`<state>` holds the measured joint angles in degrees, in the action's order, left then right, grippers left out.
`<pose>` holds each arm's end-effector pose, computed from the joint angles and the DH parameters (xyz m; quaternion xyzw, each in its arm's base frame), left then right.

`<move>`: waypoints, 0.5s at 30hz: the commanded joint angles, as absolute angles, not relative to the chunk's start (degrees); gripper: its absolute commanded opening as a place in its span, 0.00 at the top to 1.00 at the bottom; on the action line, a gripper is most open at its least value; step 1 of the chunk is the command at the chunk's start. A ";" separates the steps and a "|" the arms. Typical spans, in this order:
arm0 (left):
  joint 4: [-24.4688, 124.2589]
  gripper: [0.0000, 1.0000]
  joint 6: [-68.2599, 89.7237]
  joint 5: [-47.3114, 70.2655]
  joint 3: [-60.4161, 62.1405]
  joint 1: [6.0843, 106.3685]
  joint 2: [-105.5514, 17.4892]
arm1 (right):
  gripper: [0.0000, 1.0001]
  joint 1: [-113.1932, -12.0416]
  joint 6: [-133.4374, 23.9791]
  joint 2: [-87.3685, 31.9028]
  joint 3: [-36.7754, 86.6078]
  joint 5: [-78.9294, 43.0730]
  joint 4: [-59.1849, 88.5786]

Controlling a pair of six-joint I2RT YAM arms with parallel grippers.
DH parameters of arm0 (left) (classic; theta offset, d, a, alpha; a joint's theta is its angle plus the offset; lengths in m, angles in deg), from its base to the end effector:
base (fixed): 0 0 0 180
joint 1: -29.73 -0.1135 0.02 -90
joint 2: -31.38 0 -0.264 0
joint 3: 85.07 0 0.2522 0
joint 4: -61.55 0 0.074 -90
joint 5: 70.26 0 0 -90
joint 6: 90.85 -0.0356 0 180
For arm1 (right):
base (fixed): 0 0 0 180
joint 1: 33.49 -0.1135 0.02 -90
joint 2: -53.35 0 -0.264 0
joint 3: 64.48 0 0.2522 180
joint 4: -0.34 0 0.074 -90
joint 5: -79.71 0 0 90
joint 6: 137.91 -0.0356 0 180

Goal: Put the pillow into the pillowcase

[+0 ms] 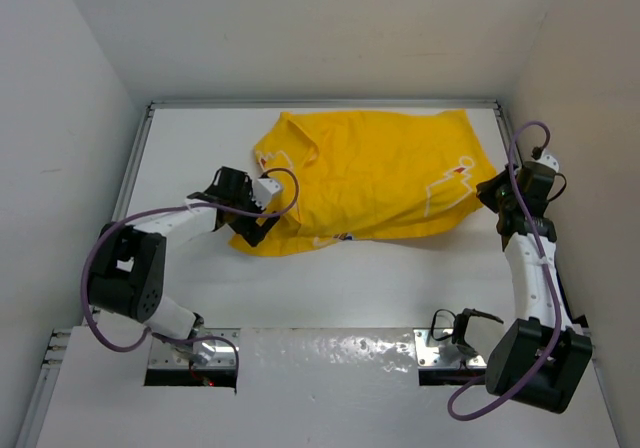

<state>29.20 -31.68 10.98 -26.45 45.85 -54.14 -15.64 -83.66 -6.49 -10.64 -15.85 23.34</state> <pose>0.2676 -0.0830 0.1688 0.4015 0.8738 -0.0392 0.2716 0.2237 -0.0684 0.2623 0.3661 0.7793 0.1201 0.4943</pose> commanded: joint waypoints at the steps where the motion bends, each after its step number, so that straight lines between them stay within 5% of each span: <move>1: 29.69 0.00 -30.03 5.94 -25.87 45.64 -59.03 | 1.00 -16.09 -83.07 -5.63 -8.62 -17.14 20.52; 4: 27.76 0.10 -28.71 4.97 -24.47 45.55 -64.14 | 1.00 -16.09 -83.07 -5.80 -8.36 -17.06 20.43; 5: 27.23 0.23 -28.88 4.10 -23.07 45.11 -64.77 | 1.00 -16.09 -83.07 -5.89 -8.27 -16.53 20.60; 6: 25.92 0.88 -28.88 1.92 -22.45 44.85 -65.04 | 1.00 -16.09 -83.07 -5.63 -8.27 -16.53 20.61; 7: 25.21 1.00 -28.28 1.55 -20.87 44.67 -64.87 | 1.00 -16.09 -83.16 -5.54 -8.27 -16.44 20.52; 12: 15.39 1.00 -26.08 -12.29 -11.04 34.58 -57.15 | 1.00 -16.09 -82.29 -4.66 -5.38 -16.53 21.48; 15: 7.40 1.00 -24.14 -13.92 5.79 28.42 -49.95 | 1.00 -16.09 -80.62 -3.52 0.07 -16.88 24.03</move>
<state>14.51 -26.50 -7.11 -10.10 34.33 -60.19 -15.64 -82.70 -6.38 -7.67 -15.87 26.20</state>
